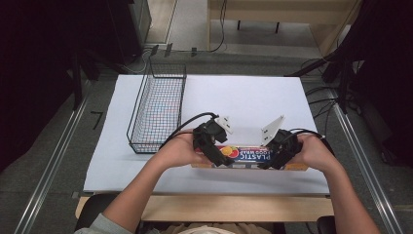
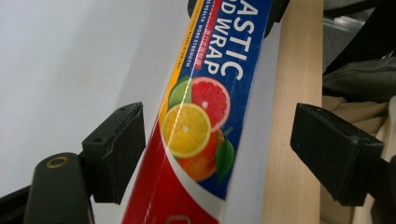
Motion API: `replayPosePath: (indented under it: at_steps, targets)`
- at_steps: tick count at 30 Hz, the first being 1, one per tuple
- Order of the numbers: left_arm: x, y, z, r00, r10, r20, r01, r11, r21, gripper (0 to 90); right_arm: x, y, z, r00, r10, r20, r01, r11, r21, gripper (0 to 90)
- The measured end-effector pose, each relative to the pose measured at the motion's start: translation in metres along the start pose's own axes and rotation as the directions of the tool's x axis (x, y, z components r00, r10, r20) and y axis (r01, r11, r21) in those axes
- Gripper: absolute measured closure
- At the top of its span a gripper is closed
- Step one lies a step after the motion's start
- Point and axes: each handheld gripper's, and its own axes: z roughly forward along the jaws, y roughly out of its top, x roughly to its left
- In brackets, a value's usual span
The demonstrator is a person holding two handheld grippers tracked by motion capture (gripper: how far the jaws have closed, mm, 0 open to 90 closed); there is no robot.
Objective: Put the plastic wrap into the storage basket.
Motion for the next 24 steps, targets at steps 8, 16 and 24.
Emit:
replayPosePath:
  at_steps: [8,16,24]
  targets:
    - [-0.001,0.005,0.017,0.9986,0.053,-0.001,-0.052,0.9980,0.034,18.5,0.004,0.005,-0.001,0.9995,-0.029,-0.013,0.029,1.000,-0.011,40.9]
    - [-0.006,0.006,0.031,0.9959,0.091,-0.005,-0.090,0.9910,0.099,19.0,0.007,0.011,-0.001,0.9985,-0.053,-0.013,0.053,0.999,0.000,40.8]
    - [-0.009,0.008,0.042,0.9945,0.105,-0.007,-0.103,0.9860,0.131,18.9,0.009,0.015,-0.003,0.9976,-0.065,-0.026,0.064,0.998,-0.017,40.8]
